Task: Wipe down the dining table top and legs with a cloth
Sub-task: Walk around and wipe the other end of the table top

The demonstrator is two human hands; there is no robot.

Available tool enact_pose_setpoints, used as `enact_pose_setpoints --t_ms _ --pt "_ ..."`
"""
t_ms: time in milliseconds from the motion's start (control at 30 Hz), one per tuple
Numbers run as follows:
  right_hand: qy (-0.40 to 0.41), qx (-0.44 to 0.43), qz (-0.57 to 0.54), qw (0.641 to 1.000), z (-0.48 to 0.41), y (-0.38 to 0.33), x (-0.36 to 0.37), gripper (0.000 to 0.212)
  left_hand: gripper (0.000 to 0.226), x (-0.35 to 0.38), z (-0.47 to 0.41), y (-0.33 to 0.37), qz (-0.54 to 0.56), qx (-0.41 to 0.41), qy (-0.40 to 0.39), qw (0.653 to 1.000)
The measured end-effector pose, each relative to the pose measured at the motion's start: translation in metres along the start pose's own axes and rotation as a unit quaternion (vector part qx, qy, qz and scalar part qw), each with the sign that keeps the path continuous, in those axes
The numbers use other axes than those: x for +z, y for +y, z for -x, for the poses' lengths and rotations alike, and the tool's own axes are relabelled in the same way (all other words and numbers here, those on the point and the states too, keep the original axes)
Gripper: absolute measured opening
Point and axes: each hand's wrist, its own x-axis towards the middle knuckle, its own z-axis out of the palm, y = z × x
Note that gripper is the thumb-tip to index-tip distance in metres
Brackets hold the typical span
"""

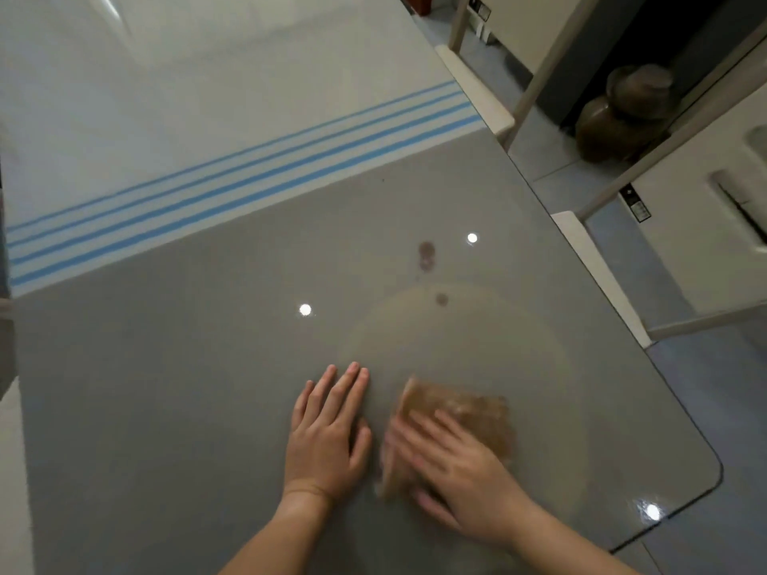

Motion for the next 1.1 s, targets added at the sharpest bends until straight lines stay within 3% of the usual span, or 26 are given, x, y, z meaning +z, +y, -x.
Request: enact_pose_setpoints --t_ms 67,100,133,200,267,367,467,500,567,633,667,733,767,800,867,933,1000,1067,1100 --pt "-0.084 -0.211 0.034 0.973 0.02 0.036 -0.014 0.063 0.065 0.0 -0.001 0.0 0.001 0.002 -0.001 1.0" --pt "-0.105 -0.258 0.033 0.96 0.02 0.061 -0.021 0.062 0.065 0.0 -0.001 0.0 0.003 0.003 0.001 1.0" --pt "-0.106 -0.252 0.019 0.962 0.016 0.09 -0.028 0.061 0.065 0.001 0.0 0.0 0.005 0.004 0.003 1.0" --pt "-0.043 -0.094 -0.018 0.995 -0.004 0.15 -0.04 0.058 0.064 0.0 0.0 0.0 0.008 0.004 0.003 1.0" --pt "0.061 0.137 -0.053 0.987 -0.029 0.2 -0.051 0.06 0.064 0.0 0.0 0.001 0.006 0.003 0.003 1.0" --pt "0.145 0.405 -0.05 0.901 -0.071 0.23 -0.065 0.066 0.065 -0.001 0.0 0.002 0.01 0.003 0.002 1.0" --pt "0.181 0.515 -0.053 0.836 -0.11 0.199 -0.061 0.07 0.065 0.0 -0.001 0.002 0.01 0.003 0.005 1.0" --pt "0.194 0.504 -0.051 0.84 -0.117 0.175 -0.052 0.07 0.065 0.001 -0.001 0.002 0.01 0.003 0.003 1.0" --pt "0.18 0.391 -0.046 0.902 -0.114 0.118 -0.032 0.068 0.065 0.001 -0.001 0.001 0.012 0.004 0.005 1.0" --pt "0.097 0.179 -0.017 0.979 -0.087 0.07 -0.022 0.063 0.066 0.001 -0.001 0.0 0.013 0.011 0.007 1.0" --pt "0.041 0.061 -0.002 0.997 -0.071 0.066 -0.024 0.061 0.066 0.001 -0.001 0.0 0.013 0.014 0.009 1.0" --pt "-0.036 -0.116 0.001 0.993 -0.049 0.104 -0.041 0.06 0.065 0.002 0.0 -0.001 0.011 0.014 0.011 1.0" --pt "-0.057 -0.132 0.001 0.99 -0.047 0.133 -0.049 0.061 0.065 0.002 0.0 -0.001 0.012 0.012 0.012 1.0" --pt "-0.054 -0.087 -0.013 0.995 -0.048 0.164 -0.055 0.063 0.064 0.002 0.0 -0.001 0.014 0.011 0.015 1.0" --pt "0.027 0.117 -0.047 0.992 -0.056 0.222 -0.068 0.064 0.064 0.002 -0.001 -0.002 0.017 0.014 0.025 0.999" --pt "0.131 0.317 -0.039 0.938 -0.075 0.255 -0.077 0.063 0.065 0.003 -0.001 -0.002 0.023 0.014 0.033 0.999" --pt "0.181 0.473 -0.037 0.861 -0.113 0.252 -0.077 0.068 0.066 0.003 -0.001 -0.001 0.026 0.017 0.036 0.999" --pt "0.201 0.539 -0.059 0.816 -0.157 0.219 -0.069 0.07 0.065 0.003 -0.002 -0.001 0.027 0.019 0.038 0.999" --pt "0.211 0.519 -0.065 0.826 -0.175 0.194 -0.06 0.069 0.065 0.003 -0.002 -0.002 0.029 0.021 0.038 0.999"
